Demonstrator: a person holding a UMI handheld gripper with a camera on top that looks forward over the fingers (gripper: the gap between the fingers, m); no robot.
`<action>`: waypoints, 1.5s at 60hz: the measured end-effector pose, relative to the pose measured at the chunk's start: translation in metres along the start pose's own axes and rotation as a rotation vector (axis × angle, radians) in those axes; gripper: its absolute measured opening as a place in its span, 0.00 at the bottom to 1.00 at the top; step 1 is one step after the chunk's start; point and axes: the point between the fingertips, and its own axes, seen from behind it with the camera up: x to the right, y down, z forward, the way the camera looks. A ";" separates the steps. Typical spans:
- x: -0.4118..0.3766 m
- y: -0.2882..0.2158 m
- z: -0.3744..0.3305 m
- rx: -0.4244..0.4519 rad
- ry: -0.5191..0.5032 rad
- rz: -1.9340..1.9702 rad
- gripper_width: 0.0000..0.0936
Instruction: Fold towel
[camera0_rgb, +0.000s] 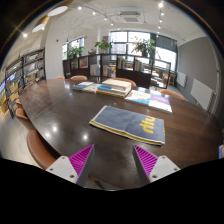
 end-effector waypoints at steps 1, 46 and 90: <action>-0.004 -0.002 0.008 -0.001 0.000 0.003 0.81; -0.042 -0.067 0.293 -0.147 0.261 0.094 0.39; 0.186 -0.112 0.150 -0.045 0.416 0.206 0.07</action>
